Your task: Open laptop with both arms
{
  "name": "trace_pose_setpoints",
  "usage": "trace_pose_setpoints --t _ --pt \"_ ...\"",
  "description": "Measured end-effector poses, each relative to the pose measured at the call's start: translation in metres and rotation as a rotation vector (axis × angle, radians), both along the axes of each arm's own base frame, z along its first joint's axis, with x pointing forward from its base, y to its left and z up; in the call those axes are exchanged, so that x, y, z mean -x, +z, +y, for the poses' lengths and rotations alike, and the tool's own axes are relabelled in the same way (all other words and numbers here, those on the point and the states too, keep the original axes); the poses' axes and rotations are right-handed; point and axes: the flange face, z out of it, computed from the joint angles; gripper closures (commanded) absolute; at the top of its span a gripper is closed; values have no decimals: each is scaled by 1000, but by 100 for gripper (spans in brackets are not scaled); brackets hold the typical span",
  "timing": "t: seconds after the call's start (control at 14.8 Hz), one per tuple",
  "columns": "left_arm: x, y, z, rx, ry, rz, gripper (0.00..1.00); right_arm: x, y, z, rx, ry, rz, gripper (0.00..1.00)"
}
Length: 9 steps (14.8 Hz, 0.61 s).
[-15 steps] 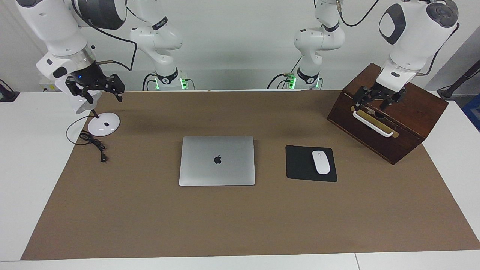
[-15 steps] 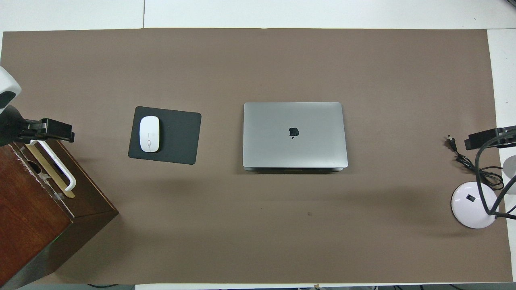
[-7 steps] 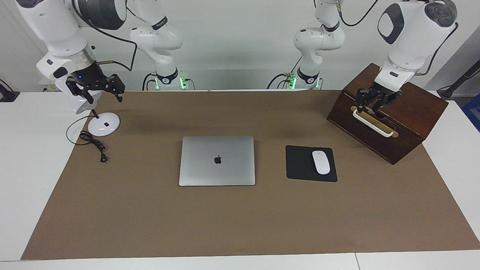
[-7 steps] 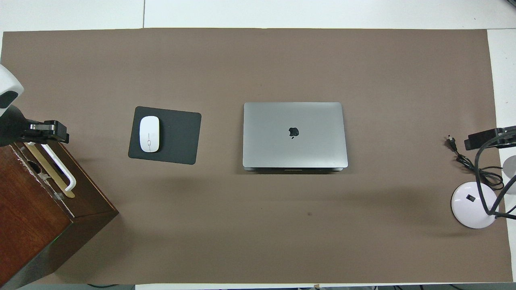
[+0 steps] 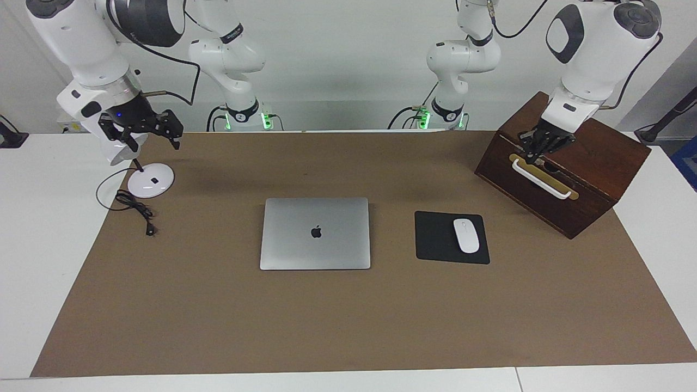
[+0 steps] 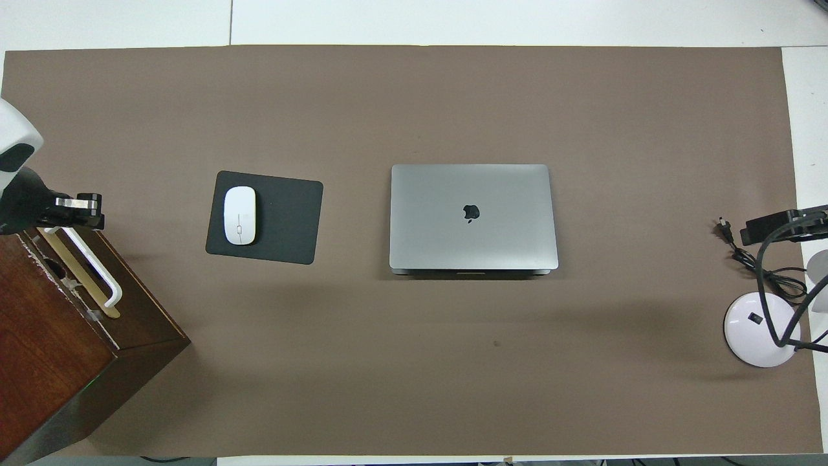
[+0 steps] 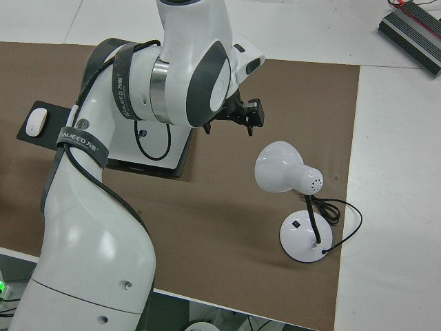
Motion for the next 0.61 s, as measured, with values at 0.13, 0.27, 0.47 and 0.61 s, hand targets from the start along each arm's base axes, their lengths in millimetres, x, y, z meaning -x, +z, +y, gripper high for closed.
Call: trace_pose_setpoints --t 0.13,0.27,0.47,0.61 --pt "-2 2 -4 9 19 -17 100 0 -1 0 0 -1 1 0" --pt "-3 1 -8 12 21 -33 100 -1 0 -1 1 -1 -10 0" --pt "-2 -12 -21 13 16 -40 100 -6 0 -1 5 1 -50 0" --pt "1 -25 -33 15 5 -53 100 -10 0 0 7 3 -76 0"
